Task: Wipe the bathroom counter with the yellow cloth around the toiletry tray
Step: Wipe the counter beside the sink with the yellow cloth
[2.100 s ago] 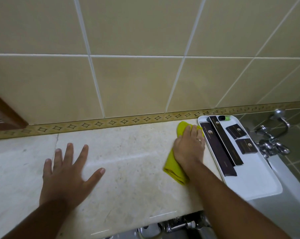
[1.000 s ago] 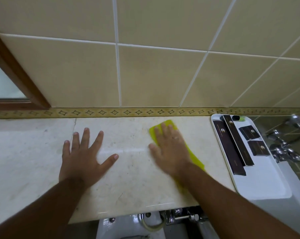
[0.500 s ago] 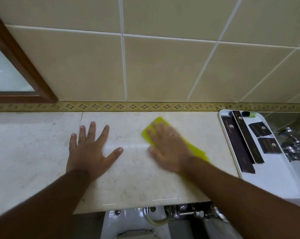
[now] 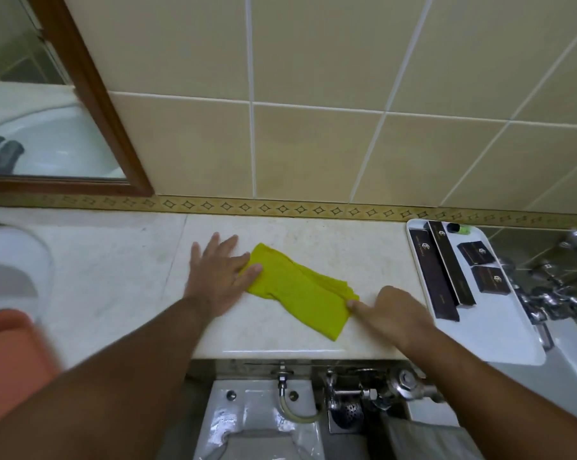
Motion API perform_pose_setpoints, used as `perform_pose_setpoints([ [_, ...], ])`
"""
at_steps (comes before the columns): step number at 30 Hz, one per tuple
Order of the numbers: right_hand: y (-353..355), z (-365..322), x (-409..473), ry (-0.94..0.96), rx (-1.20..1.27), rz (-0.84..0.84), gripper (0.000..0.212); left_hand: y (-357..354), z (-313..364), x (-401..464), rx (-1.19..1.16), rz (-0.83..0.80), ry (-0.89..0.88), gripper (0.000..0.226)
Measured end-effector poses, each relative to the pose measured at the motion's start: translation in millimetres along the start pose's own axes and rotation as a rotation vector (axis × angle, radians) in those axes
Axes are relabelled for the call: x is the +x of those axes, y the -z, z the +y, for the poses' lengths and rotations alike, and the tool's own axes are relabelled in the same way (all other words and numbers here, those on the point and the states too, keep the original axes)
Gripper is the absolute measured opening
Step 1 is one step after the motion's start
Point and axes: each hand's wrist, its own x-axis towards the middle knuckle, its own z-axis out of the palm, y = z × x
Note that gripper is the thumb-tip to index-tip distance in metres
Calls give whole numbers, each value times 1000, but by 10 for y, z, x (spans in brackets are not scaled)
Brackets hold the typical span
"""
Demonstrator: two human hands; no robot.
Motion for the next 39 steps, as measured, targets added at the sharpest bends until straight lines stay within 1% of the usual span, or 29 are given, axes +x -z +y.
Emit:
perform_pose_setpoints([
  [1, -5, 14, 14, 6, 109, -92, 57, 11, 138, 38, -9, 2, 29, 82],
  [2, -36, -41, 20, 15, 228, -149, 57, 8, 260, 81, 3, 7, 68, 75],
  [4, -88, -248, 33, 23, 410, -201, 54, 45, 425, 150, 30, 35, 149, 58],
  [7, -136, -499, 68, 28, 471, -232, 38, 144, 462, 150, -49, 47, 257, 39],
  [9, -107, -557, 102, 58, 474, -215, 32, 198, 403, 119, -216, 17, 282, 27],
  [12, 30, -702, 197, 109, 563, -169, 31, 283, 183, 38, -523, 14, 280, 21],
  [14, 170, -979, 274, 155, 685, -186, 31, 426, -99, -33, -666, 89, 374, 19],
  [16, 257, -1375, 357, 236, 794, -246, 28, 605, -430, -93, -813, 160, 500, 17],
  [17, 295, -1554, 391, 280, 819, -269, 24, 684, -566, -107, -877, 189, 545, 16],
  [19, 267, -2088, 421, 400, 787, -295, 15, 847, -960, -207, -927, 274, 624, 18],
  [20, 234, -2329, 431, 449, 753, -290, 20, 912, -1137, -249, -908, 304, 650, 20],
  [22, 139, -2723, 463, 530, 619, -235, 31, 1006, -1413, -348, -795, 345, 697, 22],
  [23, 73, -2883, 470, 574, 498, -182, 31, 1021, -1533, -400, -711, 348, 712, 22],
  [25, -93, -3140, 426, 617, 232, -46, 21, 1010, -1758, -524, -502, 300, 741, 24],
  [26, -156, -3183, 395, 612, 128, 26, 28, 996, -1788, -563, -389, 267, 747, 32],
  [27, -220, -3217, 326, 642, 34, 90, 34, 988, -1802, -603, -280, 243, 738, 41],
  [28, -301, -3248, 261, 724, -47, 149, 36, 977, -1795, -635, -191, 226, 702, 48],
  [29, -396, -3269, 202, 836, -132, 170, 36, 949, -1774, -659, -124, 195, 623, 52],
  [30, -483, -3264, 149, 935, -220, 138, 38, 909, -1731, -669, -68, 118, 509, 55],
  [31, -571, -3234, 108, 994, -282, 62, 45, 855, -1681, -674, -7, -4, 398, 59],
  [32, -629, -3198, 63, 997, -333, -43, 54, 790, -1644, -684, 59, -136, 324, 62],
  [33, -667, -3160, 44, 976, -358, -116, 60, 735, -1632, -685, 116, -240, 302, 65],
  [34, -677, -3121, 43, 956, -355, -146, 64, 706, -1628, -673, 161, -297, 314, 69],
  [36, -613, -3006, 23, 944, -337, -127, 66, 713, -1570, -651, 242, -313, 345, 78],
  [37, -567, -2939, 11, 939, -328, -103, 67, 725, -1527, -635, 278, -284, 340, 81],
  [39, -393, -2647, -60, 893, -290, -43, 68, 766, -1306, -610, 310, -167, 265, 85],
])
